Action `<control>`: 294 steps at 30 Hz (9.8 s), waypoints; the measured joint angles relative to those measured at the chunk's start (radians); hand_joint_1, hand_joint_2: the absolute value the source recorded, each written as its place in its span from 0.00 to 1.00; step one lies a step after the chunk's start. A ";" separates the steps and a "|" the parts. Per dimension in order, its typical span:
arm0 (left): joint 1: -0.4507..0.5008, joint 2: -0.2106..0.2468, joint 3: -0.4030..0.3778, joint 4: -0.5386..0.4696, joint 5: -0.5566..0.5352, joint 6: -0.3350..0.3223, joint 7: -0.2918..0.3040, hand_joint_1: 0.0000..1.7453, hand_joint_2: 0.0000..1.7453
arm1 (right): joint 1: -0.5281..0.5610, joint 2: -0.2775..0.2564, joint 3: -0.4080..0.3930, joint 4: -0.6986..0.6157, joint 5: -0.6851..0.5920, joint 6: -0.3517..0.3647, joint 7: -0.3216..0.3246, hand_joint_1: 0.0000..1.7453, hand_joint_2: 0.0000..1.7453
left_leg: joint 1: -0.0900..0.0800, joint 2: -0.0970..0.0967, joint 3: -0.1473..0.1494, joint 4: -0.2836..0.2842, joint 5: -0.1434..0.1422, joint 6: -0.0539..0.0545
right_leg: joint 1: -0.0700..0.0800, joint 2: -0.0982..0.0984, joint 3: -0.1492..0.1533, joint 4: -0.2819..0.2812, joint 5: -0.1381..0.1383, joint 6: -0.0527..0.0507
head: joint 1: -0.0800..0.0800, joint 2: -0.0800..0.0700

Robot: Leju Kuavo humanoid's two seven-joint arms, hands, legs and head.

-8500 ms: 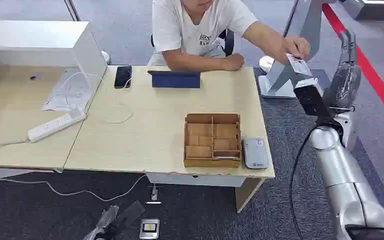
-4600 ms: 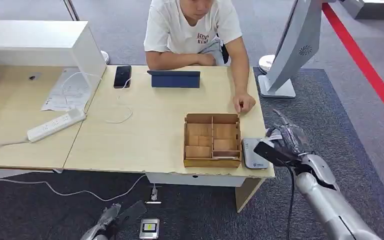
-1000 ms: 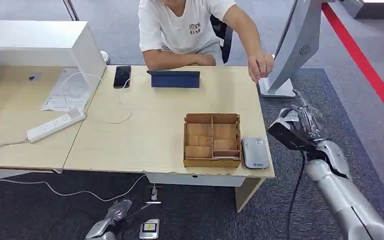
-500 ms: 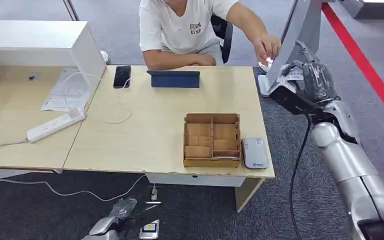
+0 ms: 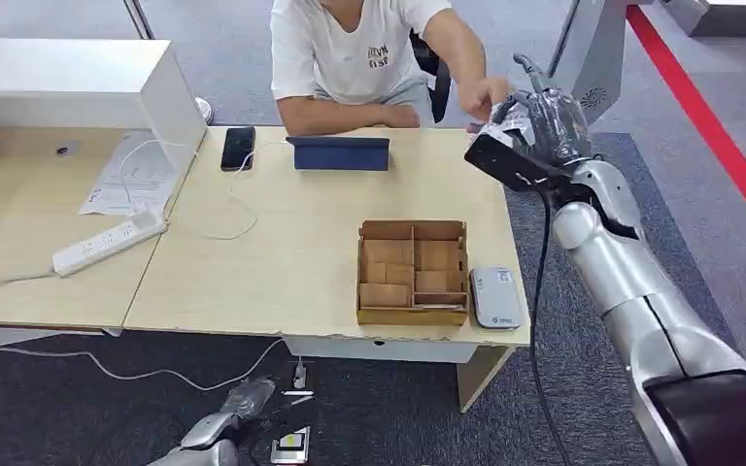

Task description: Pass the card to the sensor for recognition and then transmit it.

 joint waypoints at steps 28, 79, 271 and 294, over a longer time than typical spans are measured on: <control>-0.025 -0.007 -0.001 -0.002 -0.053 -0.048 0.024 0.00 0.00 | -0.024 0.062 0.031 0.127 0.069 -0.011 0.062 0.00 0.00 | 0.000 0.000 -0.003 0.000 0.000 0.000 | 0.000 0.000 -0.004 0.000 0.000 0.000 | 0.000 0.000; 0.026 0.015 0.187 0.002 -0.098 0.008 0.052 0.00 0.00 | 0.567 -0.200 -0.064 -0.602 -0.447 0.260 0.219 0.00 1.00 | 0.000 0.000 -0.002 0.000 0.000 0.000 | 0.000 0.000 -0.003 0.000 0.000 0.000 | 0.000 0.000; 0.226 0.130 0.286 0.022 -0.002 0.003 -0.059 0.00 0.00 | 0.601 -0.030 0.166 -0.324 0.227 -0.032 0.290 1.00 1.00 | 0.001 0.006 0.004 -0.001 -0.005 -0.002 | 0.001 0.003 0.001 0.000 -0.005 -0.004 | 0.000 0.000; 0.228 0.128 0.270 0.009 0.022 0.012 -0.056 0.00 0.00 | 0.607 -0.036 0.159 -0.338 0.153 -0.051 0.274 1.00 1.00 | 0.001 0.006 0.004 -0.001 -0.005 -0.002 | 0.001 0.003 0.001 0.000 -0.005 -0.004 | 0.000 0.000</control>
